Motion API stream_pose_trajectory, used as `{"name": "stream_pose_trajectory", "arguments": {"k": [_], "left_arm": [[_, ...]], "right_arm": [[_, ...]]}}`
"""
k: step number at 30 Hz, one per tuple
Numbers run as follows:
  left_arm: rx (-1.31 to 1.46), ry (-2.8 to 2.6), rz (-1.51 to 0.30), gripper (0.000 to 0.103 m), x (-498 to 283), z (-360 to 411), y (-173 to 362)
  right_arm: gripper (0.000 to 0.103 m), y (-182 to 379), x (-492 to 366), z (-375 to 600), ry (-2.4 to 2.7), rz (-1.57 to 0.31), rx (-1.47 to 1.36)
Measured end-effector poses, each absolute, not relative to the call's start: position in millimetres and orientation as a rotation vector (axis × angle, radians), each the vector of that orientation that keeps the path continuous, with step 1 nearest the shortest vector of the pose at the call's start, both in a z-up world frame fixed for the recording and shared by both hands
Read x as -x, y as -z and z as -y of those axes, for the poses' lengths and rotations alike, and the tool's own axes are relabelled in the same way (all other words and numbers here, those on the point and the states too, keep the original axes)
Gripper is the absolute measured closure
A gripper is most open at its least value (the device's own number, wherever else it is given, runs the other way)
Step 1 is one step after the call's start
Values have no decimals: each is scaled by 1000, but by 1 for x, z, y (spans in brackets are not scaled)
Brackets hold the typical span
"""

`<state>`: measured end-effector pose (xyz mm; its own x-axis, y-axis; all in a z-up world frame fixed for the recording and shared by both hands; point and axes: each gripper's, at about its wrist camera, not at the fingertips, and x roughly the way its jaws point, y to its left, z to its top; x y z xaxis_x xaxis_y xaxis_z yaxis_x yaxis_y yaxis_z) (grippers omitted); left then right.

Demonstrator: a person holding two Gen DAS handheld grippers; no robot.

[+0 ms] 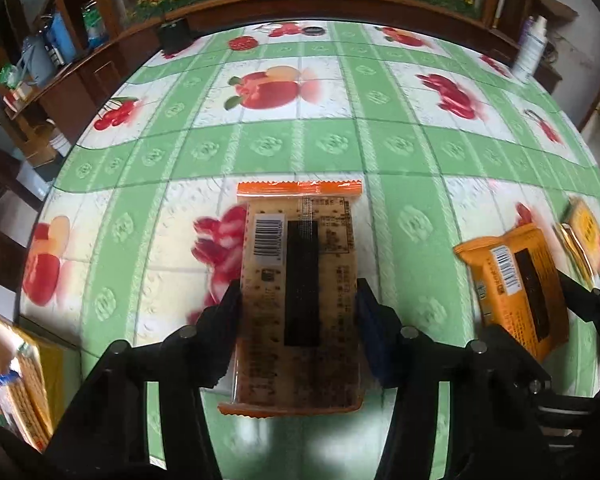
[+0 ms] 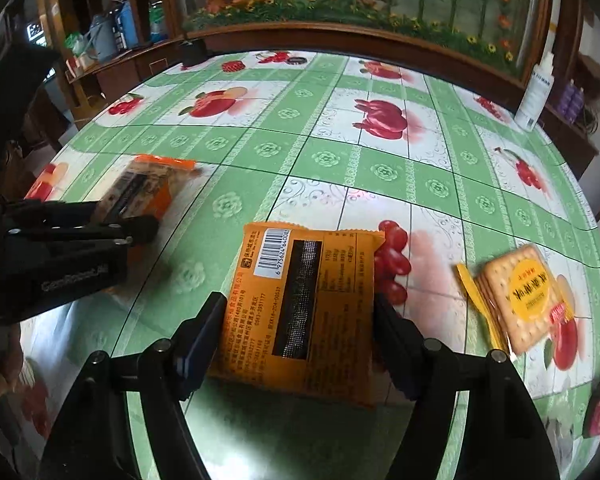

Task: Organize snacks
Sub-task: 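Carry both packs to the white tray and release them onto the pile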

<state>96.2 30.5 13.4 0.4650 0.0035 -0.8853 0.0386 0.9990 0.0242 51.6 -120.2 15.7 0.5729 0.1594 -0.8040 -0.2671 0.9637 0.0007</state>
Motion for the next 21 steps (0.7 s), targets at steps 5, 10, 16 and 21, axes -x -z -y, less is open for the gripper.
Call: {"name": "stream_pose_trajectory", "arguments": {"k": [5,10,16,21], "left_arm": [[-28,15,-1064,48,-65,-31,-17],[-44,5,-1011,48,-33,-33,-27],[-47,5,-961,48,-1,-36,-37],[-66,-13,-915,48,20,-41,-46]], "right_arm": [[31,-21,-24,120,-237,-896,161],[31,-30,-1,122,-235,-854,153],[31,-38,19,119,-232,-805,151],[31,-43,30,112,-226,-782,170]]}}
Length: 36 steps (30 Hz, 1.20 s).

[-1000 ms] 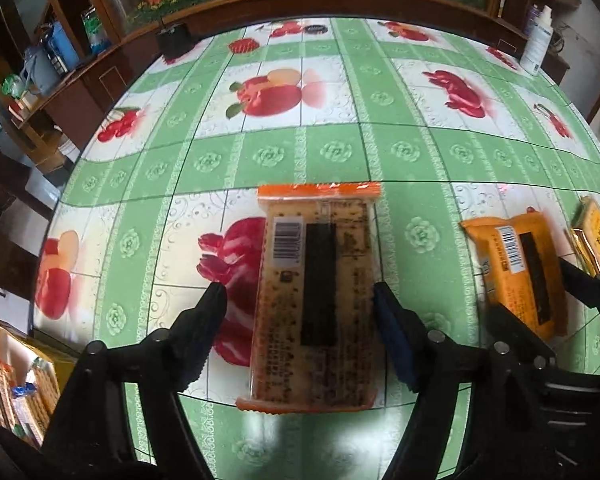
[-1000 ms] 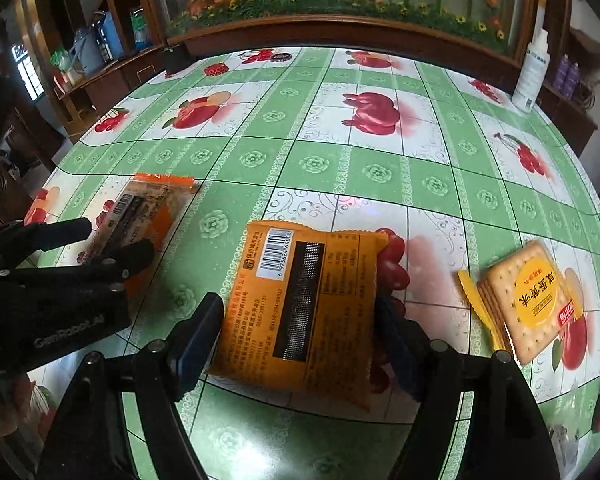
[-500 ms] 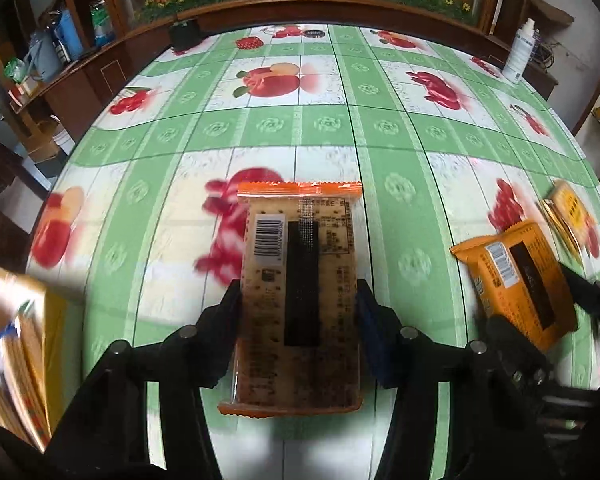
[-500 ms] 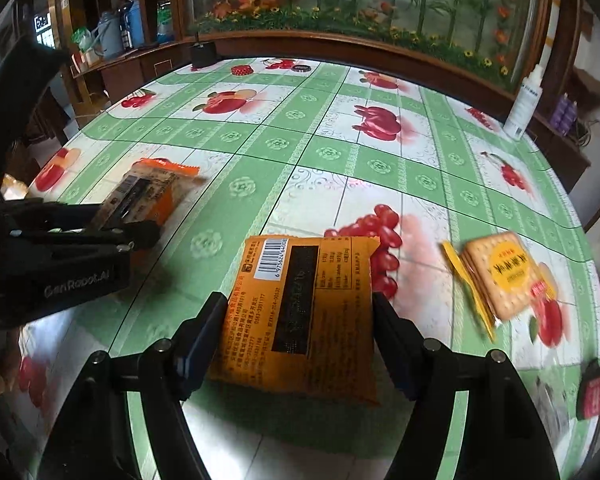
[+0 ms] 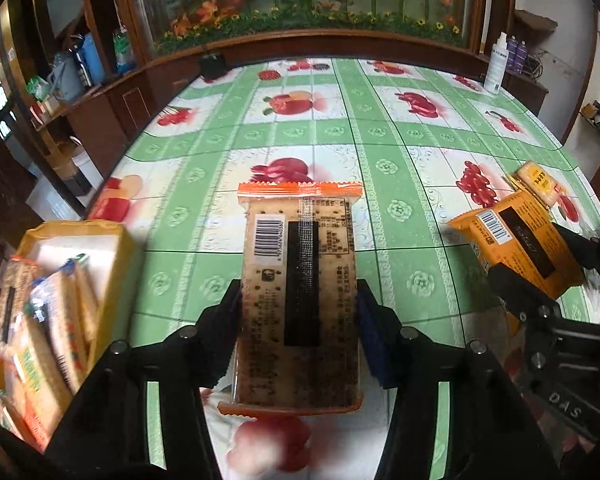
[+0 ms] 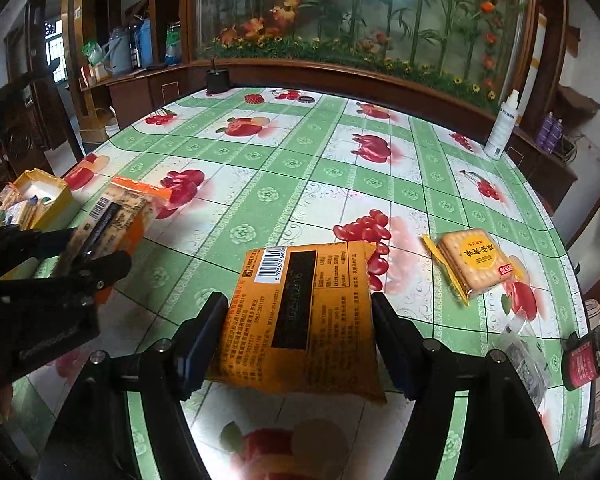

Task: Organize snacks
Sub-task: 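Carry both packs to the white tray and release them onto the pile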

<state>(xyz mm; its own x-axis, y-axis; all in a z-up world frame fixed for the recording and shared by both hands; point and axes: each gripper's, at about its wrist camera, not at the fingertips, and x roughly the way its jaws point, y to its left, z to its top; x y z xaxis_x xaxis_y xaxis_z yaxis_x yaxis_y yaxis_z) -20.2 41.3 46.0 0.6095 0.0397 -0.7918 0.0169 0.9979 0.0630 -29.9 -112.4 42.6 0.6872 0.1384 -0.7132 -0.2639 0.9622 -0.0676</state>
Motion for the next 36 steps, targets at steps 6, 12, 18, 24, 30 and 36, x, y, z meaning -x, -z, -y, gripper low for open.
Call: {"name": "stream_pose_trajectory", "arguments": {"k": [6,12,18,24,30,36], "left_arm": [[-71,-28,-872,48,40,-52,-58],[-79,-52,-826,48,56,-64,-71],[-67,-74,-804,48,66,-78,-77],[-52,-89,-787,48,75,-92,-82],[-37,-115,-766,48,83,-109,-91],[-21,-151,-749,48,89,-129,-99]], "right_arm": [[31,-48,40,103,-236,-759,177],[31,-54,47,88,-251,-742,190],[31,-60,54,74,-275,-725,206],[31,-62,58,57,-305,-717,225],[31,-67,61,40,-330,-705,245],[31,-71,61,24,-357,-692,263]]}}
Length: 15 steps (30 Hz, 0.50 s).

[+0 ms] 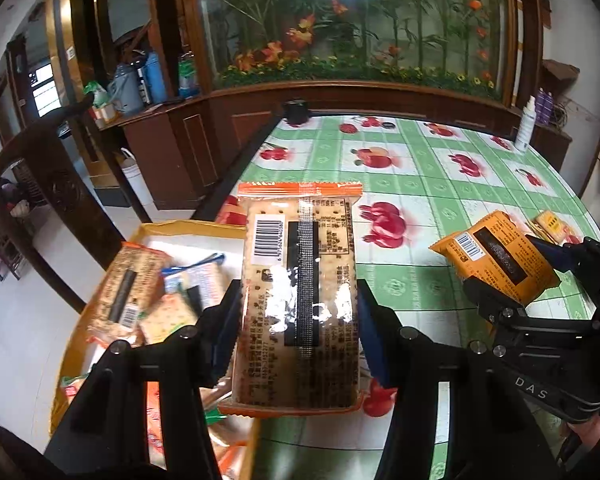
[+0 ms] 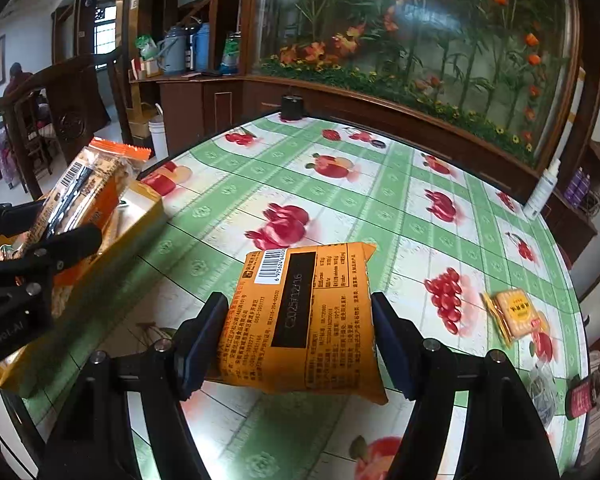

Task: Organize snacks
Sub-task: 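Carry both packs to the white tray and release them onto the pile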

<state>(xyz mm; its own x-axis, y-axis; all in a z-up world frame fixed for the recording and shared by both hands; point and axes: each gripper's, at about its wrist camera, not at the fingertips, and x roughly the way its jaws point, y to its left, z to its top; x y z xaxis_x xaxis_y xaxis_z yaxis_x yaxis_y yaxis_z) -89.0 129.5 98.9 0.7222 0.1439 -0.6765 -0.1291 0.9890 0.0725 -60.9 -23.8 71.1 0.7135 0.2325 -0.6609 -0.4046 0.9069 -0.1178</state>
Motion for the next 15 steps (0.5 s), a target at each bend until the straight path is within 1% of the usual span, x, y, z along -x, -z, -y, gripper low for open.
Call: {"name": "stream_pose_trajectory", "arguments": {"k": [3,4,5,8,10,15], "left_arm": [[-14,-174,-740,48,93,-141,-102],[-10,-181,-740,48,94,-146,-102],[-5,-188,-739,48,96,-150,-102],[10,-208,-741,48,98,-162,-101],[20,-223,-744,48,100,-170,-99],[40,-233,-753,48,102,-179,-95]], "right_arm": [[32,-73,62,15,-377,-684,271],[43,-74,62,12,-381,-681,275],[47,-76,62,9,-387,-678,281],[47,-79,61,-3,-404,-671,296],[50,-76,61,-12,-419,-679,308],[49,-68,53,-9,-437,-728,275]]}}
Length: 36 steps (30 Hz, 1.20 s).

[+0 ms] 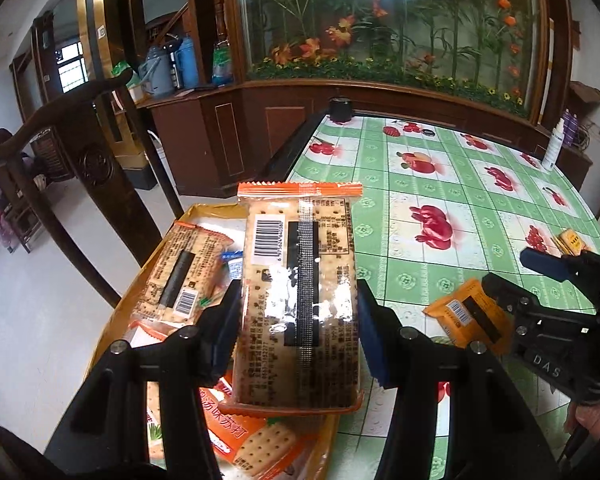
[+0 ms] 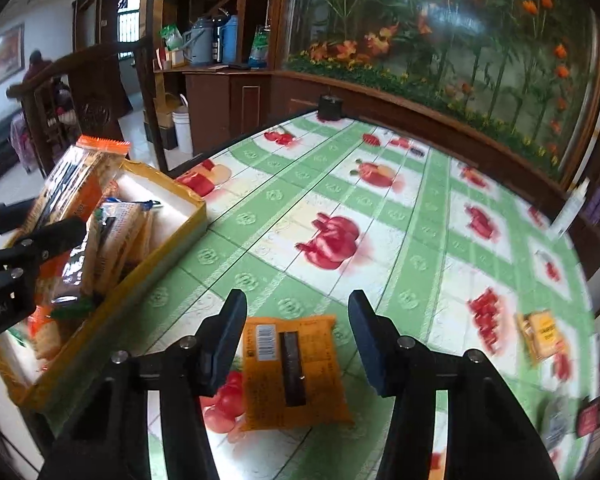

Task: Organize snacks
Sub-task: 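Carry both packs to the white tray and release them onto the pile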

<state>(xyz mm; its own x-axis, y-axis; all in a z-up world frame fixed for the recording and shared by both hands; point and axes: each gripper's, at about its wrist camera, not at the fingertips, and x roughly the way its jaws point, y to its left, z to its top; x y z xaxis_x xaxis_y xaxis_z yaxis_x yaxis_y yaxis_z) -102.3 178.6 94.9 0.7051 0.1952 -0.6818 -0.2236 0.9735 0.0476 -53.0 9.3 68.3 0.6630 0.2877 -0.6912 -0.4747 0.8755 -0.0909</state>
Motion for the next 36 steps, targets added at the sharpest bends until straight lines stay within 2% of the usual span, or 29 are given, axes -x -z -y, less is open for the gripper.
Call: {"name": "stream_pose_trajectory", "arguments": {"k": [4,6,12,14,15,26,36], "left_arm": [[45,-216,-769,48,100,-178,-90],[46,-213,-775,48,100,-178,-87],[52,-221,-780,48,105,-186,-87],[58,-228,-780,48,108,-193,-88],[61,-234,-783,48,110,-197,-88],[105,-303,-798,48,117,-237,-84],[101,-341,-829,48,118,-254,-72]], "right_arm": [[40,-55,44,1,-470,-801,215],[30,-46,41,1,-497,-850,209],[26,-11,36,-4,-497,-961,266],[28,-1,34,-6,-487,-986,281],[33,1,35,-6,-498,-983,280],[34,-43,43,-23,-573,-866,222],[34,-66,41,-97,-710,-804,239]]}}
